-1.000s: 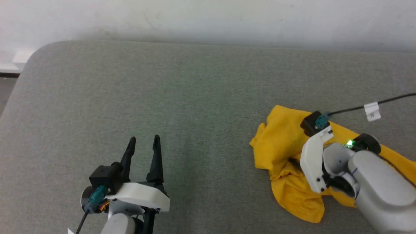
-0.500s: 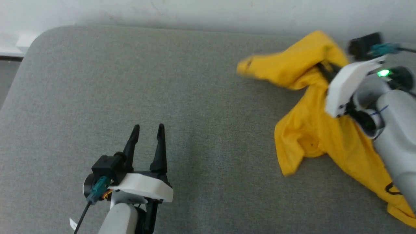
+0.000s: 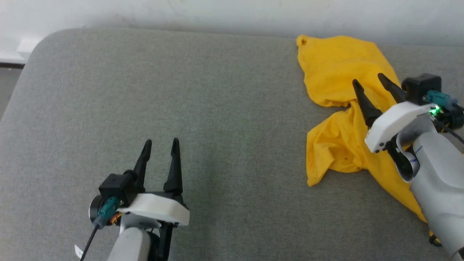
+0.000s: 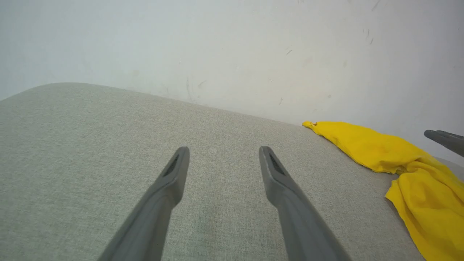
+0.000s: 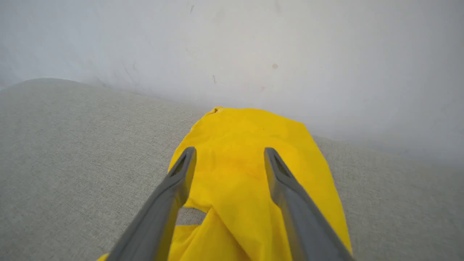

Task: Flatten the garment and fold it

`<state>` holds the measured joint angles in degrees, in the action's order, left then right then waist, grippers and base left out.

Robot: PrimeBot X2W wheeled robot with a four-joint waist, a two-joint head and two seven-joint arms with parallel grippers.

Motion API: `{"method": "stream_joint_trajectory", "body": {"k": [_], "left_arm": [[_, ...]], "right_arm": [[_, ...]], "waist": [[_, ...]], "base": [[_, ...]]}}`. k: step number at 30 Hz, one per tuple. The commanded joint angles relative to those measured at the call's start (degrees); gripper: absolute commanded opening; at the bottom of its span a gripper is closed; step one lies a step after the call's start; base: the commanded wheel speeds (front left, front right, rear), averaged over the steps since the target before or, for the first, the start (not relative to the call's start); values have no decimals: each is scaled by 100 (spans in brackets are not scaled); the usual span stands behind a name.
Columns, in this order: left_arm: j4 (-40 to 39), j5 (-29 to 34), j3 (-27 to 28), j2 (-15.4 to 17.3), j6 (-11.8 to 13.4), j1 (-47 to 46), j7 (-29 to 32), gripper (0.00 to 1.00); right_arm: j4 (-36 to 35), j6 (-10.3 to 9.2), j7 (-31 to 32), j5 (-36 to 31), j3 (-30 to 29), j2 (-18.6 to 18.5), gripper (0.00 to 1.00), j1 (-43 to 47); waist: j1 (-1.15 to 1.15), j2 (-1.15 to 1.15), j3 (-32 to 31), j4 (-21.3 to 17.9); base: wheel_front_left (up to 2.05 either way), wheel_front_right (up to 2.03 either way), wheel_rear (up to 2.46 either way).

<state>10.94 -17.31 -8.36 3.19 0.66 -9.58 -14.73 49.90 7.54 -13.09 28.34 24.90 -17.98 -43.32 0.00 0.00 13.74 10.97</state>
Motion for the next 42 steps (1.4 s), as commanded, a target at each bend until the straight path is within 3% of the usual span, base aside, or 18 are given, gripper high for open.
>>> {"method": "stream_joint_trajectory", "body": {"k": [1,6,13,17,24,32,42], "left_arm": [[44,73,58,-18,54,126,-27,100],[51,158,177,40,85,339,-27,100],[53,231,133,128,62,496,-2,100],[13,280,-30,135,-14,315,93,100],[87,431,-588,88,-269,-271,470,100],[786,514,-1835,17,-706,-1185,1949,100],[1906,207,-2820,98,-809,-1981,3579,100]], "right_arm": [[-205,-5,-121,-107,-169,-27,100,190],[-1252,-5,-186,-597,-1066,-11,100,1071],[-3032,-5,124,-1434,-2147,447,100,2673],[-4201,-5,627,-1942,-2451,784,100,3507],[-5479,-5,1237,-2290,-2428,1194,100,4450],[-6091,-5,1555,-2314,-2391,1399,100,4844],[-5971,-5,1416,-2137,-2167,1482,100,4679]], "waist": [[0,0,-238,-181],[0,0,-581,-400],[0,0,-889,-676],[0,0,-885,-798],[0,0,-770,-1024],[0,0,-550,-1458],[0,0,-111,-1923]], "base": [[0,0,0],[0,0,0],[0,0,0],[0,0,0],[0,0,0],[0,0,0],[0,0,0]]}}
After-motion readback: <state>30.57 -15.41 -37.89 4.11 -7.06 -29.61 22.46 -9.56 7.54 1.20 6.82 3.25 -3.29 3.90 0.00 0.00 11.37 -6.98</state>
